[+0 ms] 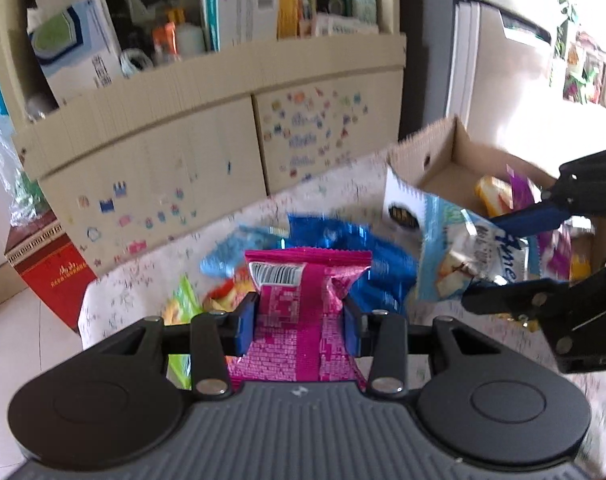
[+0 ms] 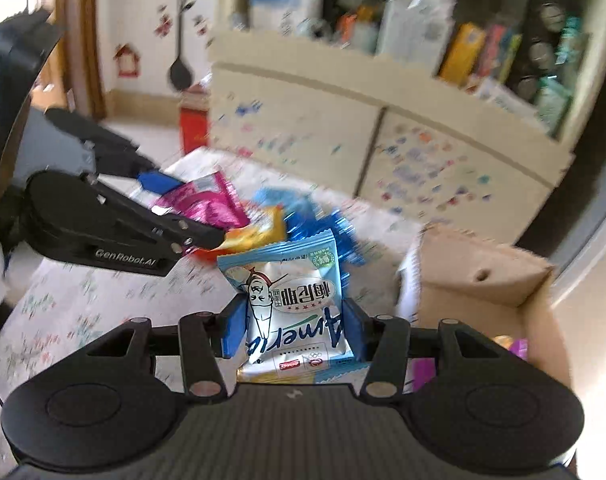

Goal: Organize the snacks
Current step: 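Carry the pink and light-blue packets to the cardboard box with both grippers, then open both grippers over the box to drop the pink and light-blue packets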

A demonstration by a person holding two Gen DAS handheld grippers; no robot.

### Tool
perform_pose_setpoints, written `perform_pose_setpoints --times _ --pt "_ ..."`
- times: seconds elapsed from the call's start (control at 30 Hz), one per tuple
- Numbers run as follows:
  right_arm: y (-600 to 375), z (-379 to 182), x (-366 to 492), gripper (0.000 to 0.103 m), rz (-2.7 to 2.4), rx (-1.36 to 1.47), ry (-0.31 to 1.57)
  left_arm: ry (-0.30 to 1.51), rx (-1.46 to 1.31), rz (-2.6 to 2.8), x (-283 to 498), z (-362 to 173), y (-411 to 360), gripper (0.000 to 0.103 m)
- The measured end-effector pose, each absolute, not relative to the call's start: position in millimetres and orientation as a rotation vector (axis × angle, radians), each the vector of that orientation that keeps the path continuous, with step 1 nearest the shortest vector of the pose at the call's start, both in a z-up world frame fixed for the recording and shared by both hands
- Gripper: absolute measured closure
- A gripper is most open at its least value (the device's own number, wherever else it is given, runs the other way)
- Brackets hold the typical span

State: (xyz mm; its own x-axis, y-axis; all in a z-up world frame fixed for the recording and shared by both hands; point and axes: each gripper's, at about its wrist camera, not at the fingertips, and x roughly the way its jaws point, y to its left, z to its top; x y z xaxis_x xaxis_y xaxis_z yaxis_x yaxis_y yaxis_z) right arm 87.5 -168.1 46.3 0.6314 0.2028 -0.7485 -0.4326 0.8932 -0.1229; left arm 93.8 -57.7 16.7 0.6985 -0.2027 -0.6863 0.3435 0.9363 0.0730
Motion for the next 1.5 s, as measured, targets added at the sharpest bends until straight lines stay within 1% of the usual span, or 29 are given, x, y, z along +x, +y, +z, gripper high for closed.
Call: perform_pose_setpoints --times 0.2,0.33,0.53,0.83,1.4,1.47,1.5 --pt "-196 75 83 0.046 0.225 -0.255 0.724 0.668 0.181 -0.309 101 31 -75 0.062" --pt "-217 85 77 0.046 0.148 -0.215 0.696 0.651 0.197 -0.329 103 31 -89 0.062" --pt "-238 85 79 0.046 0.058 -0.19 0.71 0.61 0.247 -0.355 104 29 -113 0.062" --pt "-274 89 76 0.046 -0.076 -0.069 0.727 0.58 0.2 -0.443 113 35 -153 0.062" --pt "-305 86 74 0.046 -0.22 0.016 0.757 0.594 0.174 -0.549 139 21 -216 0.061" --pt "-308 84 75 0.046 -0.238 0.03 0.764 0.594 0.162 -0.563 143 18 -223 0.061" --pt "-309 83 76 0.046 -0.246 0.033 0.769 0.588 0.154 -0.57 143 16 -226 0.054"
